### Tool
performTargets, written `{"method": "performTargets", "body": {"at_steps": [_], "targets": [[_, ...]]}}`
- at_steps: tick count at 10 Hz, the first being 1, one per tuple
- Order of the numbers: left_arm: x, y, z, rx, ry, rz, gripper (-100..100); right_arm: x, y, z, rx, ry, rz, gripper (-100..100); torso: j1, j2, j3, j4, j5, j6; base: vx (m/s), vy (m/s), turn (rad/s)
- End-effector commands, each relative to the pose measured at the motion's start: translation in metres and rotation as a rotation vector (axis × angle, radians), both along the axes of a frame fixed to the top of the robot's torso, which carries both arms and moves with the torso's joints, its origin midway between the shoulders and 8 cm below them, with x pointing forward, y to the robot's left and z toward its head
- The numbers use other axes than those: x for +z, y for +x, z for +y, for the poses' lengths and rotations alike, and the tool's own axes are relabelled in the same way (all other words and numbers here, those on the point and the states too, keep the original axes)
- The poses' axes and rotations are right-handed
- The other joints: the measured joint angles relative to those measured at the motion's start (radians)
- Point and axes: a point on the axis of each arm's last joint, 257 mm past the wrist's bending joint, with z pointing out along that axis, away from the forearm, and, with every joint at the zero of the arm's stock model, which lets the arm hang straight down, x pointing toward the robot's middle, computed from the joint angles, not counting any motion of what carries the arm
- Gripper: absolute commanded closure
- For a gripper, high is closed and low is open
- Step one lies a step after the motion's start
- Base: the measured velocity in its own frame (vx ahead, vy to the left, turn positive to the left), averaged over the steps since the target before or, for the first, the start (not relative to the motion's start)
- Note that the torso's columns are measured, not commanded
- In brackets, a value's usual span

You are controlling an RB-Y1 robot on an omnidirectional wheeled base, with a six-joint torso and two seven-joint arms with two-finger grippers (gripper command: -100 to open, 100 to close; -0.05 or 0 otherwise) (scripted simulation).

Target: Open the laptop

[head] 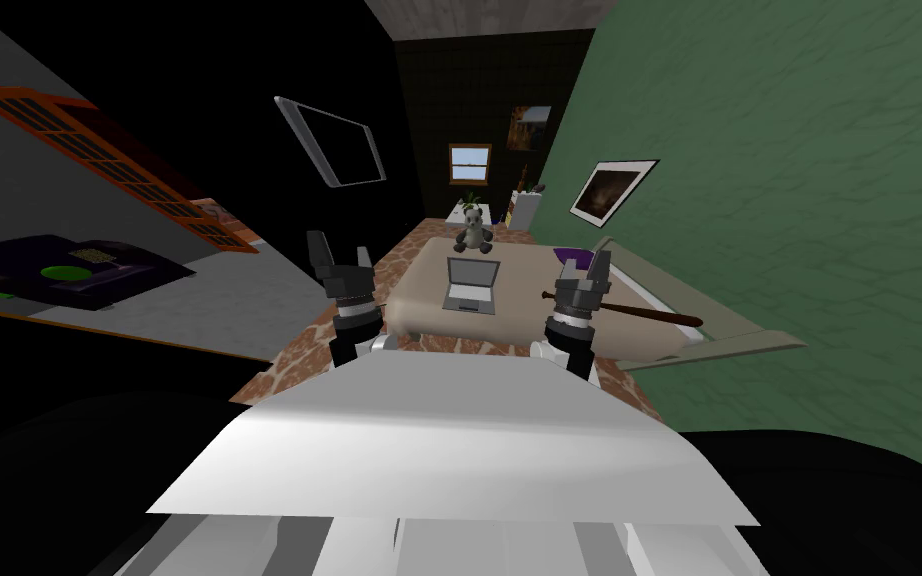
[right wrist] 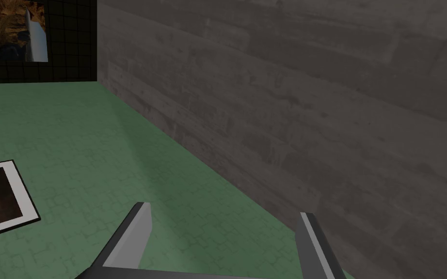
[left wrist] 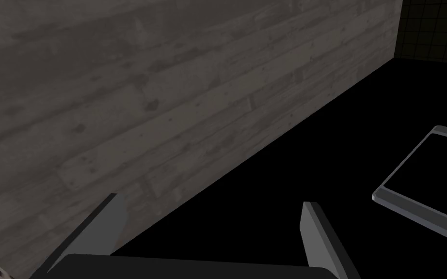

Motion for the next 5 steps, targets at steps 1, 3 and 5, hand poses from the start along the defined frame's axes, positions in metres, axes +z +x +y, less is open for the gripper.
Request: {"method": "performTargets", "body": {"at_steps": [1,3,5], "targets": [[0.0,0.0,0.0,0.0,0.0,0.0,0,0.0,0.0,0.0,0.0,0.0,0.0,0,0.0,0.04,-0.082,0.041,0.0,0.0,0.0,0.0,0.0],[0.0001,0.0,0.0,0.0,0.0,0.0,0,0.0001,0.0,0.0,0.0,0.0,0.0,0,0.0,0.175,-0.351,0.176,0.0,0.0,0.0,0.0,0.0],[0.0001,-0.0001,0.0,0.0,0.0,0.0,0,0.0001,-0.0001,0.0,0.0,0.0,0.0,0,0.0,0.322,-0.644,0.322,0.0,0.0,0.0,0.0,0.0]]}}
